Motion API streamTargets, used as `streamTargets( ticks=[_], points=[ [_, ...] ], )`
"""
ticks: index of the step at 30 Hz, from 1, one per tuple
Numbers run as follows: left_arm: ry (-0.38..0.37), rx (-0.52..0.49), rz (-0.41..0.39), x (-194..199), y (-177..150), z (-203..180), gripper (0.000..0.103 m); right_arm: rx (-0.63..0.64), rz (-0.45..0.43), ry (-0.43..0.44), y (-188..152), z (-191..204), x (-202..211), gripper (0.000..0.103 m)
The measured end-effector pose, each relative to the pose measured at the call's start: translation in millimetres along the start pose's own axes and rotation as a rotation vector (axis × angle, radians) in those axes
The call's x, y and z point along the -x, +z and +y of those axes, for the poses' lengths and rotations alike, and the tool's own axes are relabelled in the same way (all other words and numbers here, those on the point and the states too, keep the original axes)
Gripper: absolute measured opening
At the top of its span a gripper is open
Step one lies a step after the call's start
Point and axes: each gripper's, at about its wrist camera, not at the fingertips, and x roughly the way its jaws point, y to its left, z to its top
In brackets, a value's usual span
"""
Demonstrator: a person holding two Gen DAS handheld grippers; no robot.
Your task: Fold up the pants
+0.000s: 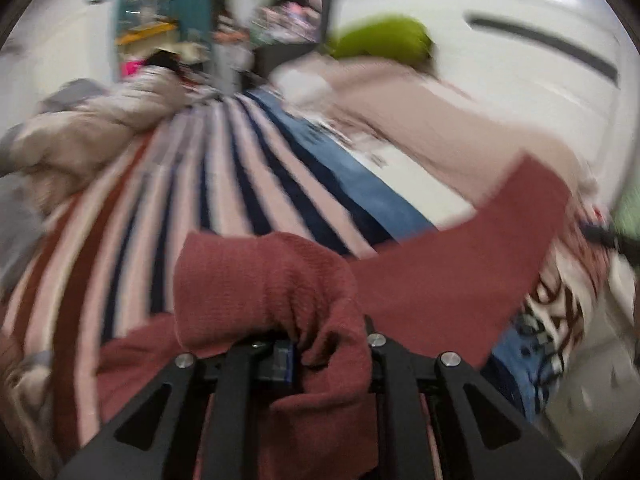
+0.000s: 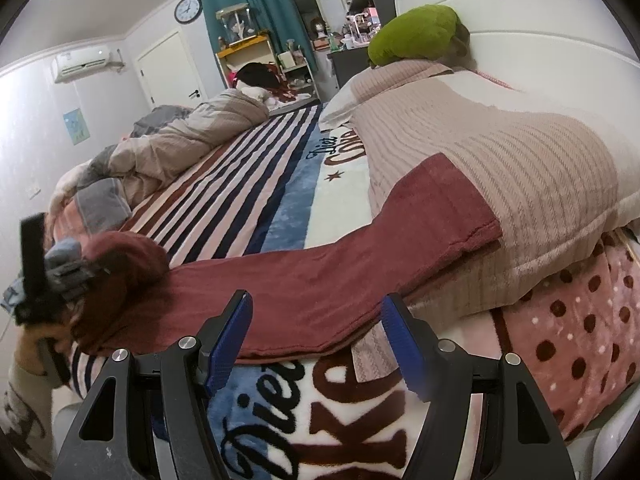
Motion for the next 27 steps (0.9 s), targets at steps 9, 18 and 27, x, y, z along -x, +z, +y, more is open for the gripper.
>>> streamTargets(
  ticks=[9,18,27],
  points=[
    [-0.172,0.028,0.054,14,-26,-7,0.054,-0.004,0.034,0.041,-2,10,-17,0.064],
    [0.058,0.221,-0.088,91,-73,64,0.058,0.089,0.095,0.187,3,80,-71,0.074],
    [0.1,0.399,-0.083,85,-115,115,0.058,0.137,0.21,0.22,-7,136,-160,0.058]
  ],
)
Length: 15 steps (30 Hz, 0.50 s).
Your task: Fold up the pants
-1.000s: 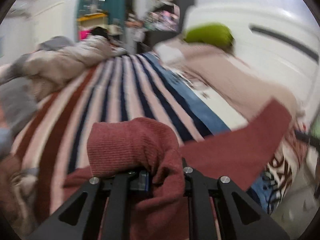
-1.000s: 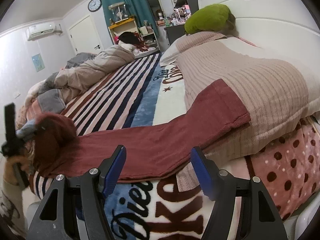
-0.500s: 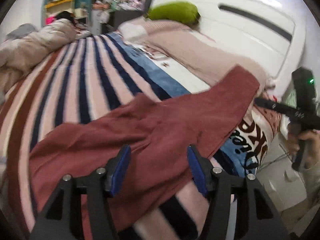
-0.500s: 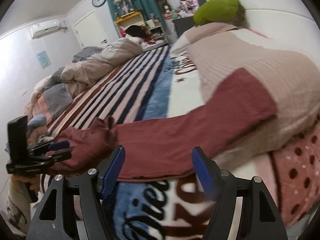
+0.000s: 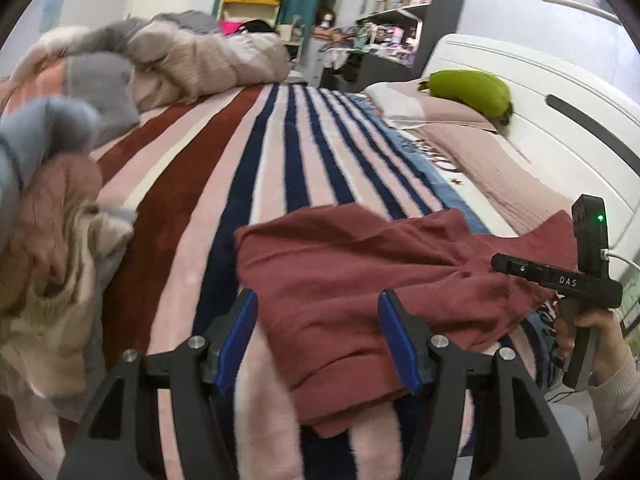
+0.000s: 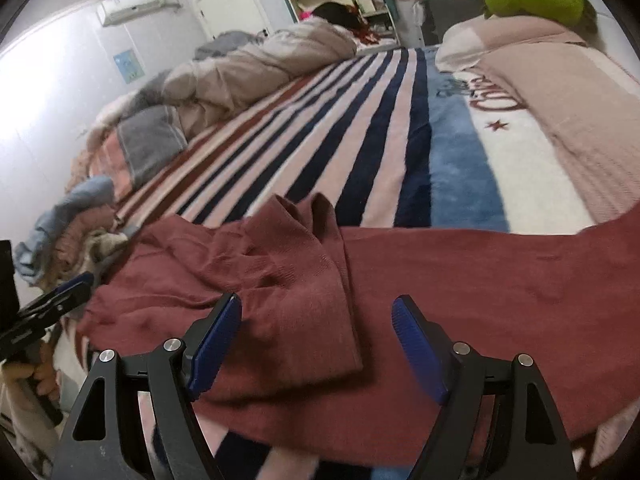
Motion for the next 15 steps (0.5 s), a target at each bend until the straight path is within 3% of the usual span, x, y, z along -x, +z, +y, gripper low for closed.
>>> streamTargets(
  ticks=[1,2,5,15],
  points=[
    [0.007,0.005,0.009,-4,-3,3,0.058,0.005,0.017,0.01,-1,2,-6,0.044],
    [0.021,0.007,0.022,-9,-6,5,0.058,0.015,0.038,0.021,-3,3,-9,0.024],
    [0.029,0.011,0.036,-19,-9,5,0.058,0.046,0.05,0.034,-11,10,-8,0.008],
    [0.069,0.004,0.046,-31,-13,6,0.058,-0.005,0.08,0.066,-37,8,14,0.009]
  ],
)
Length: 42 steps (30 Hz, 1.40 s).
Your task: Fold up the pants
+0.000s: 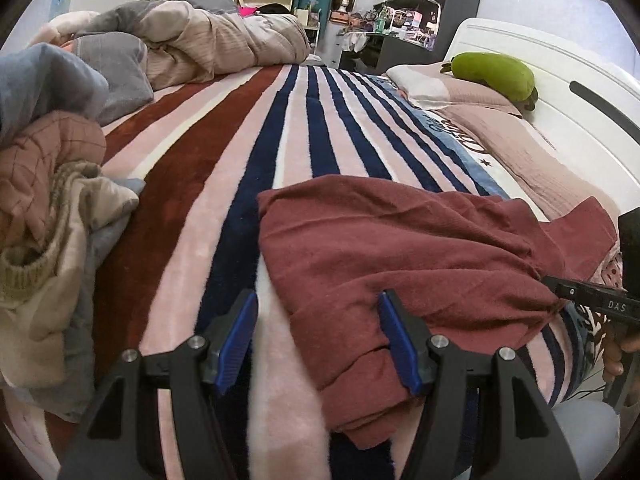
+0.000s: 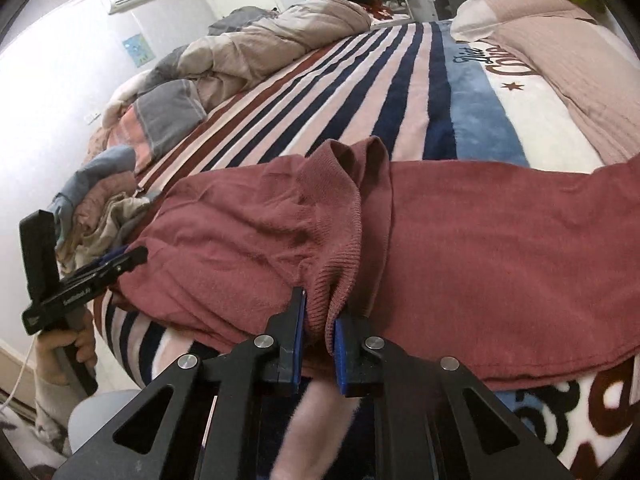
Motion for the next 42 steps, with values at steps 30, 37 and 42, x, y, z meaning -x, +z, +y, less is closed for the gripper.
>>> streamTargets(
  ticks=[30,37,42],
  points=[
    [0.021,0.047,-0.135,47,20,-2,0.064,-0.092,-0.296,-0.395,-7,-62,115,0.056],
    [-0.008,0.104,-0.181,60,30,-18,0.066,-0.283,-0.395,-0.54,-35,-128,166,0.065],
    [0.005,0.109,-0.164,56,29,-28,0.066,-0.31,-0.45,-0.507,-40,-149,167,0.065]
  ],
)
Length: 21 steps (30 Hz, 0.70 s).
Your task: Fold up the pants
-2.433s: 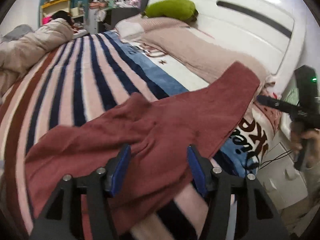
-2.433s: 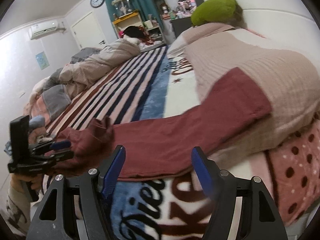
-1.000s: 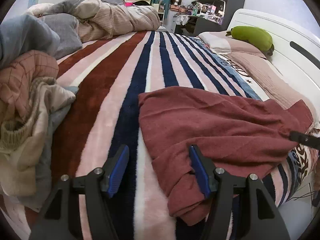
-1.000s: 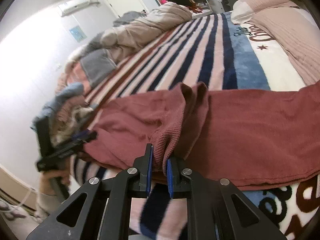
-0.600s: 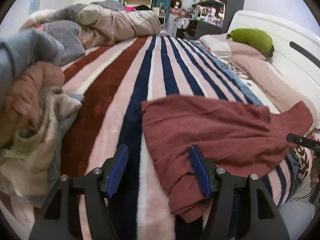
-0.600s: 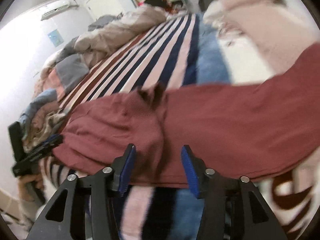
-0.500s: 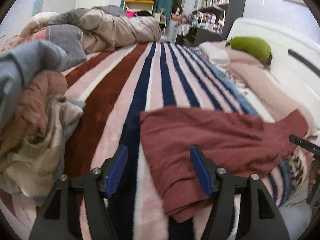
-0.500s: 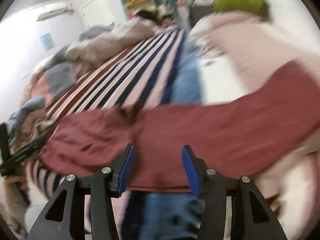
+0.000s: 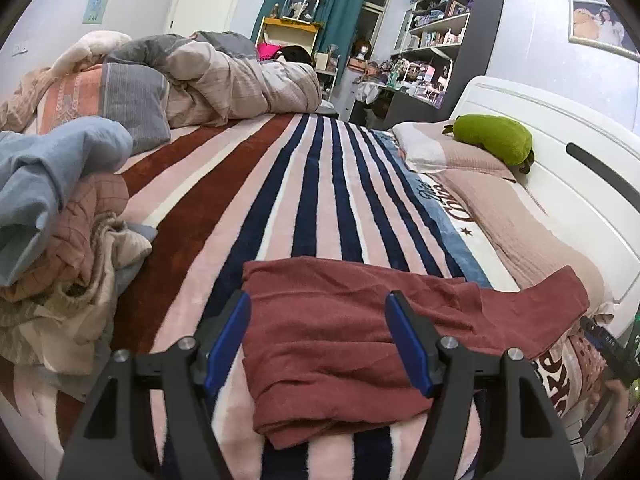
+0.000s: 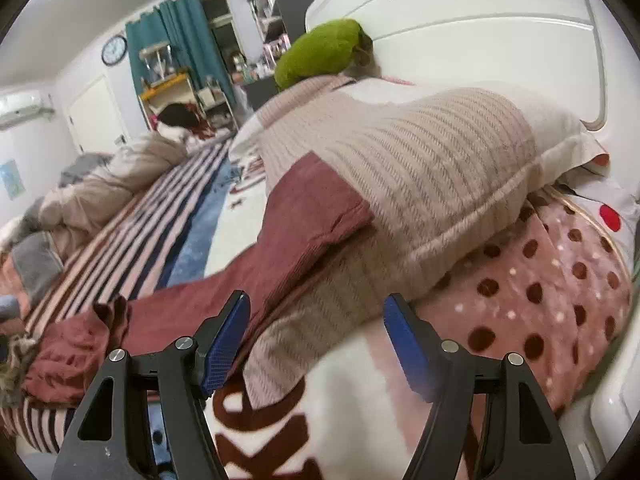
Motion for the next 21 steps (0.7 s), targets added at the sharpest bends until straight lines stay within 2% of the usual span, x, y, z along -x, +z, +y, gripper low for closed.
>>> streamTargets(
  ticks=[3,7,9,11,14,20,21],
  points=[
    [0.013,-0.013,0.004,-2,-3,-5,0.066,-0.001,-0.03,-0.013,5,-3,-8,0.065],
    [0.013,-0.008,0.019,-6,-6,-6,0.066,0.015,-0.067,0.026,12,3,-14,0.063],
    [0.021,-0.013,0.022,-8,-6,-7,0.066,0.039,-0.074,0.027,13,8,-18,0.057],
    [0.023,-0.016,0.022,-8,-6,-7,0.066,0.052,-0.079,0.042,13,11,-20,0.056],
    [0.02,-0.014,0.02,-8,-6,-8,0.066,0.077,-0.077,0.043,13,15,-24,0.043],
    [0.011,-0.015,0.01,-6,-3,-8,0.066,0.144,-0.087,0.02,12,26,-33,0.028],
    [0.011,-0.018,0.008,-5,-2,-8,0.066,0.163,-0.095,0.01,13,29,-35,0.014]
  ],
)
